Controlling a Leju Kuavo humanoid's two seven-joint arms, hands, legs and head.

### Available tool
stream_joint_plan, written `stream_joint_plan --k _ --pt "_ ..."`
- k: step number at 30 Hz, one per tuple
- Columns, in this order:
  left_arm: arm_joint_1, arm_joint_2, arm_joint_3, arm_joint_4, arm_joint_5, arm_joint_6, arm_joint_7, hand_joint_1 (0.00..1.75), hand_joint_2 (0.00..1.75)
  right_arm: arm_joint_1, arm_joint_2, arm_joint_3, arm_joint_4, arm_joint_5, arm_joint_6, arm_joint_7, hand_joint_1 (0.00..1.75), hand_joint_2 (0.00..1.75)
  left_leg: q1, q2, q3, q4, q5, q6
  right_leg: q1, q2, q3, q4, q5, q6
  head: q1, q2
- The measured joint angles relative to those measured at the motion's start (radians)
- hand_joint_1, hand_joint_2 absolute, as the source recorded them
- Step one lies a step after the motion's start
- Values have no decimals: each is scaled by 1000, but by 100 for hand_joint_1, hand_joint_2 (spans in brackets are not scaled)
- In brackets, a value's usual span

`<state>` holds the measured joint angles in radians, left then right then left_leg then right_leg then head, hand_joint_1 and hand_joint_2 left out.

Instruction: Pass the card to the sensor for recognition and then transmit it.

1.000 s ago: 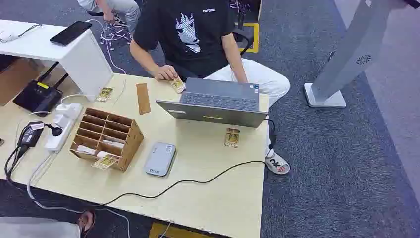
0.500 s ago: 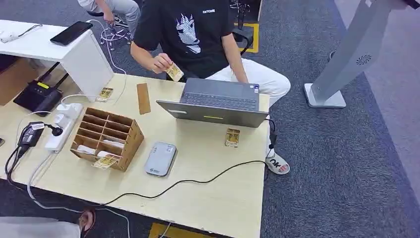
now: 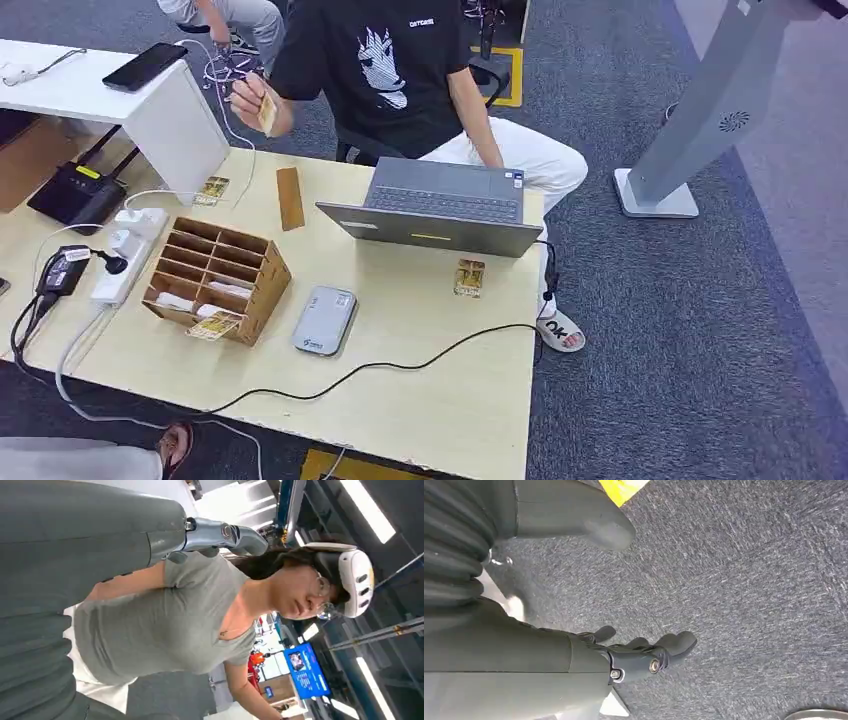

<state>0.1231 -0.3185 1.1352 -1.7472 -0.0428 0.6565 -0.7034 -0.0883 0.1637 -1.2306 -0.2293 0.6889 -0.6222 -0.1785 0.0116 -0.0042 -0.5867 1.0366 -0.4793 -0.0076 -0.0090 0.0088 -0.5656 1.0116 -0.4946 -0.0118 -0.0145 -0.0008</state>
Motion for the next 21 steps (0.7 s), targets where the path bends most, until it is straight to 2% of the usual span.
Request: stream_joint_plan --k 3,6,8,11,13,16,21 --pt "52 3 -73 -103 -73 4 0 0 175 0 0 0 0 2 3 2 0 175 0 0 0 0 0 0 0 0 -1 0 0 0 0 0" --pt "128 22 -233 -218 -144 34 0 0 175 0 3 0 0 14 8 24 0 175 0 0 0 0 0 0 0 0 -1 0 -1 1 1 0" --pt "171 55 -340 -284 -166 35 0 0 175 -1 4 0 0 23 15 38 0 175 -1 0 0 1 0 0 -1 0 -1 0 0 2 0 0" --pt "199 116 -446 -330 -211 35 0 0 175 -1 8 0 0 43 20 60 0 175 0 0 0 1 0 0 0 0 -1 0 0 2 0 0" --pt "189 162 -504 -328 -264 10 0 0 175 -1 8 1 0 56 27 72 0 175 0 -1 0 0 0 0 0 0 -2 0 0 2 0 0" --pt "125 218 -557 -288 -330 -50 13 0 175 -5 8 3 0 68 36 77 0 175 0 -2 0 0 1 0 0 -2 -1 0 0 2 0 0" --pt "-28 313 -610 -154 -493 -91 130 0 175 -8 8 14 0 88 39 86 0 175 0 -2 0 0 3 1 0 -2 0 0 2 1 0 0"
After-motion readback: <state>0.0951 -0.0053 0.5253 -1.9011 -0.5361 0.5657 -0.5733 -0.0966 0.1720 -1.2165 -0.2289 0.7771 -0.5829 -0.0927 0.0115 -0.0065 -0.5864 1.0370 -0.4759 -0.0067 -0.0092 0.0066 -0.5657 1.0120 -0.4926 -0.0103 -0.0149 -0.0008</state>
